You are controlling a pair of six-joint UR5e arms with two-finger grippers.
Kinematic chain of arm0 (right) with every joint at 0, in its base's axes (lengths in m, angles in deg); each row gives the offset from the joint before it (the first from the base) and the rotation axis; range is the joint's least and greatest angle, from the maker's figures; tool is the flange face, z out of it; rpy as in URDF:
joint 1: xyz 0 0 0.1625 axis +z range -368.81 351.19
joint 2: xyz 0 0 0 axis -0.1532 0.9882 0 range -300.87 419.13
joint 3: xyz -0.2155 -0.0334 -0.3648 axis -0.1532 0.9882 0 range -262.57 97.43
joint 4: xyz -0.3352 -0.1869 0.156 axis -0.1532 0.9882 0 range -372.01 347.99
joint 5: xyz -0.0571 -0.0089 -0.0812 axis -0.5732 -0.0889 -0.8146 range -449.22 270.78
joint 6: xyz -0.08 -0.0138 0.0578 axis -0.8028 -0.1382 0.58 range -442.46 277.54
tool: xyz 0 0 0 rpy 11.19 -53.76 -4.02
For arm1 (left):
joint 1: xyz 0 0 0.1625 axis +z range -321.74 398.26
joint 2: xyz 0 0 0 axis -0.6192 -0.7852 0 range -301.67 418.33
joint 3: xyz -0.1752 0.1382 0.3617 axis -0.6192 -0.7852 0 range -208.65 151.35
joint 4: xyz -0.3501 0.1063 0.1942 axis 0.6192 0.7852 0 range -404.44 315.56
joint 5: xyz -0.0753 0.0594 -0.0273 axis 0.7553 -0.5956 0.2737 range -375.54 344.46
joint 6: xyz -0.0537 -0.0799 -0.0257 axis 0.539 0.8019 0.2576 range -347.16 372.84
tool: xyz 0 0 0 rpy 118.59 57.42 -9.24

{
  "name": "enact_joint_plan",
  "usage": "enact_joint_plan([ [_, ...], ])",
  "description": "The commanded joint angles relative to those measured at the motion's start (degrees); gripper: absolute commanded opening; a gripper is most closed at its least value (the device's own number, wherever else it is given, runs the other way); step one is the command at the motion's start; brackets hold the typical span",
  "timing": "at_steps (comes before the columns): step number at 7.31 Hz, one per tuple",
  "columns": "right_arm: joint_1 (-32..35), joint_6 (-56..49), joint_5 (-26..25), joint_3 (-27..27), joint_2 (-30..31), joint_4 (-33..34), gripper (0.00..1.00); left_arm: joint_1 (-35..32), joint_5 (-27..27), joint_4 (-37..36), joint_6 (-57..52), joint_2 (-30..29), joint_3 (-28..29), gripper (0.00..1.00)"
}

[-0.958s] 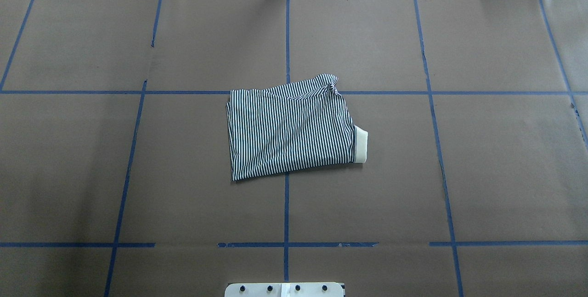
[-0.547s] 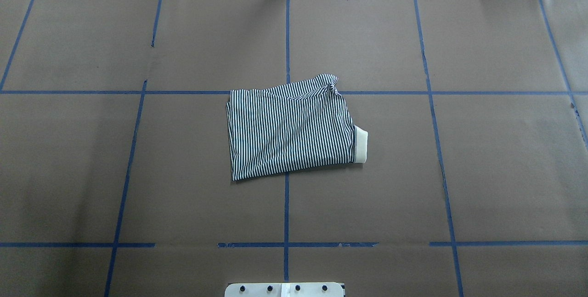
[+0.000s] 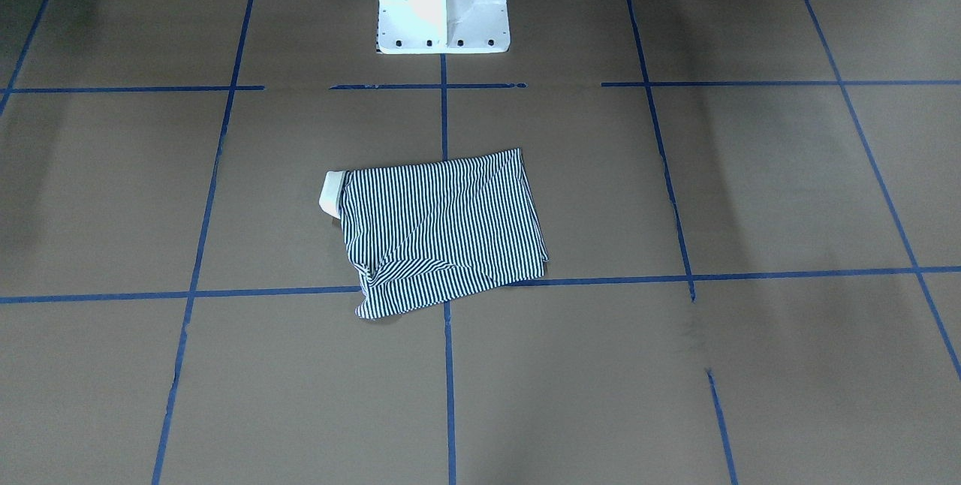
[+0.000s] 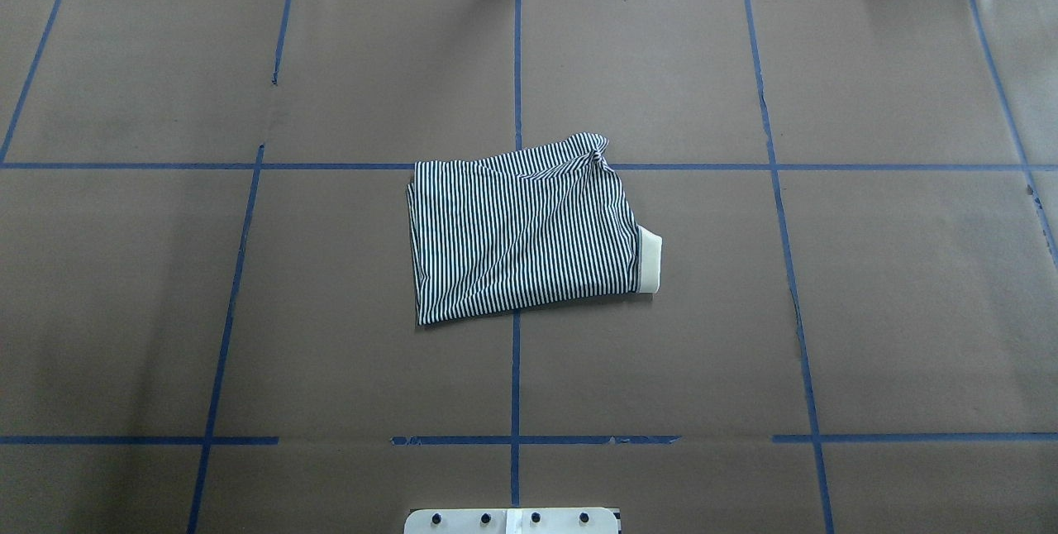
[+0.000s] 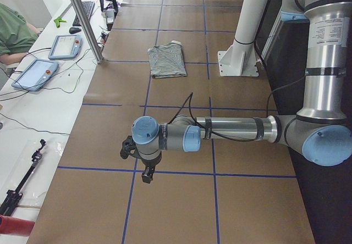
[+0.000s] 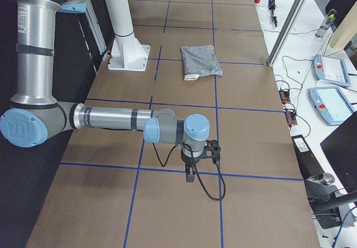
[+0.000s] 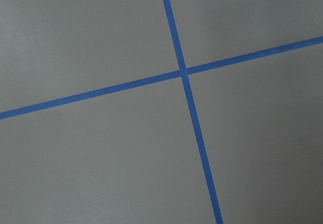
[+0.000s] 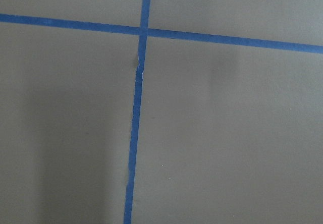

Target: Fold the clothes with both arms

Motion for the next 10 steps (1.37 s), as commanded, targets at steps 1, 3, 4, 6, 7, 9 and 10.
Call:
enact_joint_plan([
  [1, 0.0, 0.0, 0.1, 0.1, 0.0, 0.0, 1.0, 0.0, 0.0, -0.1, -0.2, 0.7, 0.0, 1.0],
  [3, 0.0, 0.0, 0.0, 0.3, -0.1, 0.0, 1.0, 0.0, 0.0, -0.1, -0.2, 1.5, -0.2, 1.0],
  [4, 0.0, 0.0, 0.0, 0.3, -0.2, 0.0, 1.0, 0.0, 0.0, -0.1, -0.2, 1.5, -0.2, 1.0],
  [6, 0.0, 0.0, 0.0, 0.2, -0.4, 0.0, 1.0, 0.0, 0.0, -0.1, -0.2, 1.6, -0.2, 1.0],
  [7, 0.0, -0.1, 0.0, 0.3, -0.5, 0.0, 1.0, 0.0, 0.0, -0.1, -0.2, 1.6, -0.1, 1.0],
  [9, 0.0, -0.1, 0.0, 0.2, -0.5, 0.0, 1.0, 0.0, 0.0, -0.1, -0.2, 1.6, -0.1, 1.0],
  [10, 0.0, -0.1, 0.0, 0.3, -0.5, 0.0, 1.0, 0.0, 0.0, -0.1, -0.2, 1.6, 0.0, 1.0],
])
